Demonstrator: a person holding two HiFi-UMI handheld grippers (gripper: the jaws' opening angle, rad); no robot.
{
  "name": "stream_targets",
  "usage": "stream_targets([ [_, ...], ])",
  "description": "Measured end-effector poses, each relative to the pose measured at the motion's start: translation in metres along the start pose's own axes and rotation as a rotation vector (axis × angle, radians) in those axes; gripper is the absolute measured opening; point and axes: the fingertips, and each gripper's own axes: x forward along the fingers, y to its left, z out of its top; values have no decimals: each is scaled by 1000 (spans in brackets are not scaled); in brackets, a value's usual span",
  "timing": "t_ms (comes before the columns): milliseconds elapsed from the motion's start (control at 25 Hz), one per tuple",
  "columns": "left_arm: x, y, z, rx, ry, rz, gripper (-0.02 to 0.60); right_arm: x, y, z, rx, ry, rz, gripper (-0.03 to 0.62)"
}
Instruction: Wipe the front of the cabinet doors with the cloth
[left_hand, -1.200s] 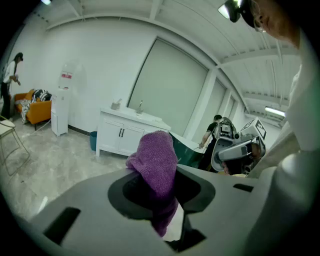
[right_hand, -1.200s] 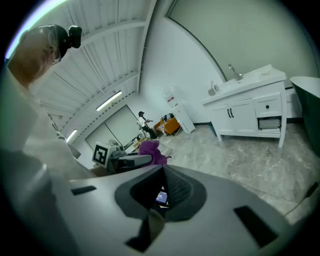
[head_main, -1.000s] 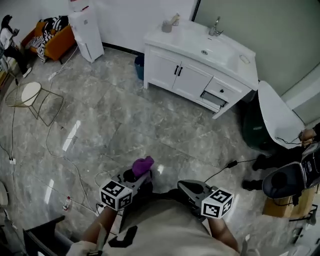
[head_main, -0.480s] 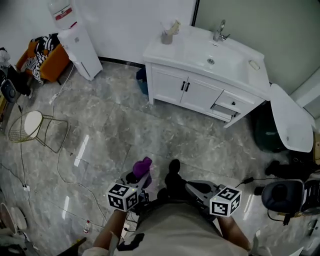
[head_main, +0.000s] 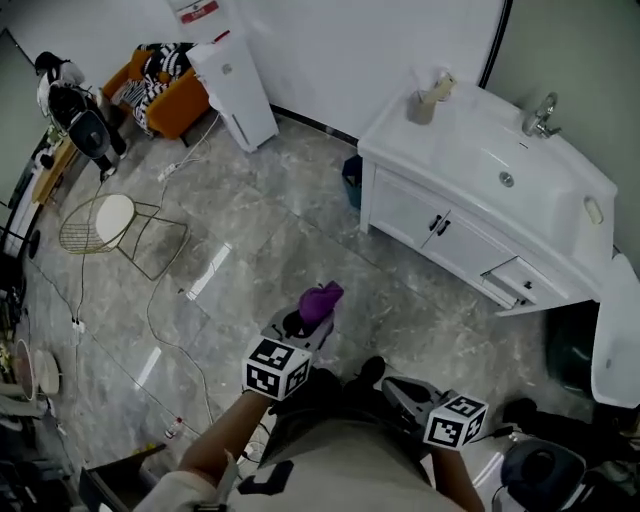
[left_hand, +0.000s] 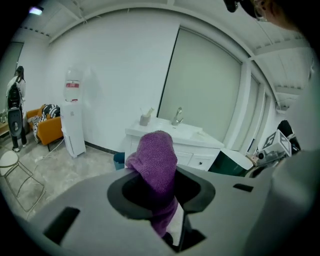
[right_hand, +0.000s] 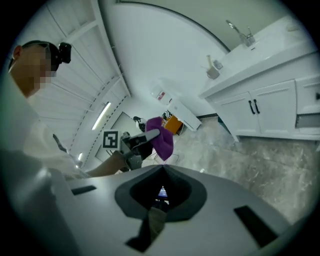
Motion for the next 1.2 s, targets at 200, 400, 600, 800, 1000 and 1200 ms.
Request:
stream_targets([
  [200,54,32,26,-26,-14,-29,121,40,-13,37,-47,76,-1,9],
  [400,138,64,32,-62,20,-126,121,61,-52,86,-29,92,-120,9],
  [600,220,123,51,37,57,-178,121,100,-72,120,34,73,-202,9],
  [800,297,154,58,98,63,-187,121,142,-87,124,130,82,-135,9],
  [1000,384,161,41,143,45,-148,121,172,-136,116,160,107,-79,9],
  [1200,464,174,18,206,25,-106,121,182,-202,98,170,123,-80,9],
])
